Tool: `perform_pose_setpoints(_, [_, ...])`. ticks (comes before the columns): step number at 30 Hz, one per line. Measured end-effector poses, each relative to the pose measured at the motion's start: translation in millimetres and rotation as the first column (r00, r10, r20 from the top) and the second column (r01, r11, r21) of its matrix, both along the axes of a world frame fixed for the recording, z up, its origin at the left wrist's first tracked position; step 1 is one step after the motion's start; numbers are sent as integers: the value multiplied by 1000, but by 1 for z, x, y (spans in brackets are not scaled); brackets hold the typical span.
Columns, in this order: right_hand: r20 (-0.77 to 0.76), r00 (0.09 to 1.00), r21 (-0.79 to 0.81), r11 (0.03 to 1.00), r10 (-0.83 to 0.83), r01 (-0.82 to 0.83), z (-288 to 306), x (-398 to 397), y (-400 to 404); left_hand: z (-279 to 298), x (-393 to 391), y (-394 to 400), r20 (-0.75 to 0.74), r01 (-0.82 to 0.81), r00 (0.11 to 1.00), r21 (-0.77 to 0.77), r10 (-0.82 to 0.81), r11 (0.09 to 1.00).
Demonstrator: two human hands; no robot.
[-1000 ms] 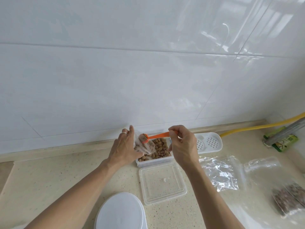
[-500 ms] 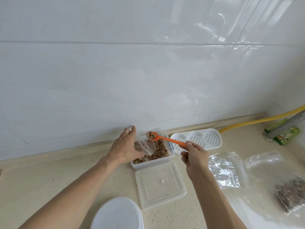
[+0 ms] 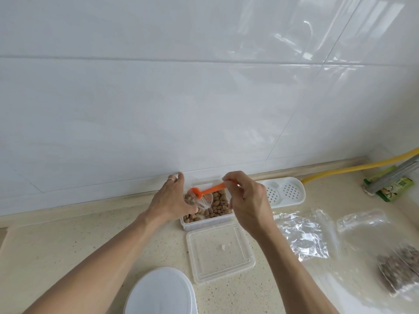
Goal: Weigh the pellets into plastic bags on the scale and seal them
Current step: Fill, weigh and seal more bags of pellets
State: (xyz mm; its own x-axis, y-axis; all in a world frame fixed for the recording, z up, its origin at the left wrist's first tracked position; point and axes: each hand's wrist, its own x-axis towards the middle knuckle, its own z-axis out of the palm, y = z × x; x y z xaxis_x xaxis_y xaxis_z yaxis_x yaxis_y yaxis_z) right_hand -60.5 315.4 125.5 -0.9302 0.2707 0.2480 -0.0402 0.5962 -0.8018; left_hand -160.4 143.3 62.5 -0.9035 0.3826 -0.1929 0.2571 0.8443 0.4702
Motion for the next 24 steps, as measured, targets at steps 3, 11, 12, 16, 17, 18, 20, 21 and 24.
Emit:
perform_pose_setpoints(3, [-49,999,51,999,7,-4,1,-2,2,-2,1,-3,14,-14,1000,42,13,999])
perform_pose_setpoints(11, [-133,983,-31,992,-128,125,13,4,0,-7,7,-7,-18,-23,1000,142,26,990])
perform_pose_setpoints(12, [-131,978,-85,985,-161,150,15,4,0,-8,8,-7,-17,-28,999,154,31,988])
perform_pose_setpoints(16, [-83,932,-259,910,-354,323,7,2,8,-12,14,-17,-73,-48,995,217,65,975])
perform_pose_setpoints(17, [-54,922,-263,897,-383,357,1,1,11,-13,15,-20,-90,-46,994,233,68,971])
perform_pose_setpoints(18, [-18,917,-251,890,-399,382,-6,2,13,-13,16,-24,-104,-38,992,246,66,968])
perform_pose_setpoints(20, [54,911,-212,887,-408,410,-21,6,15,-15,17,-29,-144,-18,988,251,56,968])
perform_pose_setpoints(21, [84,909,-187,889,-409,417,-30,8,15,-15,18,-32,-160,-10,986,246,51,969])
perform_pose_setpoints(24, [131,902,-61,905,-412,422,-57,11,9,-15,17,-39,-175,5,984,222,35,975])
